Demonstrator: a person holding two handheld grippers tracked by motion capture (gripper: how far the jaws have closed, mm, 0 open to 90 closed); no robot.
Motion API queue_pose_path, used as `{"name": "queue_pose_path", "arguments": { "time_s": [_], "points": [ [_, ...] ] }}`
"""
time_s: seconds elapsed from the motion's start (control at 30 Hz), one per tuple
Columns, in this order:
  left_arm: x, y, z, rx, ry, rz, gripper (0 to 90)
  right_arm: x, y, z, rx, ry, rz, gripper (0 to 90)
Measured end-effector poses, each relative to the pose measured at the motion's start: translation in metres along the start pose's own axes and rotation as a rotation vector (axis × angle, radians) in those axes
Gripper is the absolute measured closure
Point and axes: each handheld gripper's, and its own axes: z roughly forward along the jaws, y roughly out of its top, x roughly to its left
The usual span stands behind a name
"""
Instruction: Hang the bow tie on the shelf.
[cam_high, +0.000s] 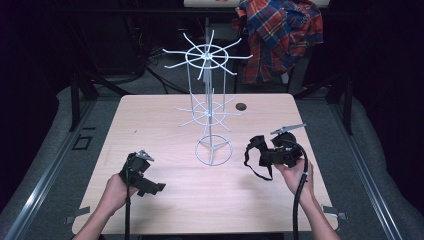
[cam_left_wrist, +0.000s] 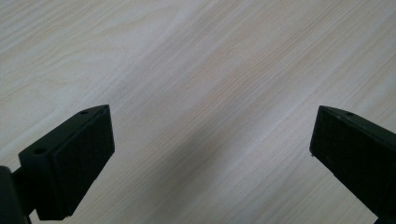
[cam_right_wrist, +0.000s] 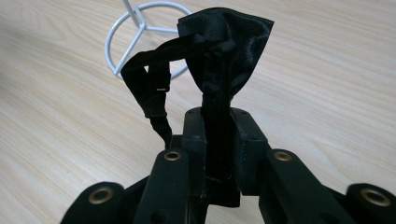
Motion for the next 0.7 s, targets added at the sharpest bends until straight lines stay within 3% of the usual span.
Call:
{"name": "queue_pose_path", "arguments": {
  "time_s": [0.7],
  "points": [
    [0.001, -0.001, 0.0, 0.0, -0.005, -0.003, 0.0, 0.007, 0.027, -0.008, -0.068, 0.02, -0.018, 77.5]
  ]
}}
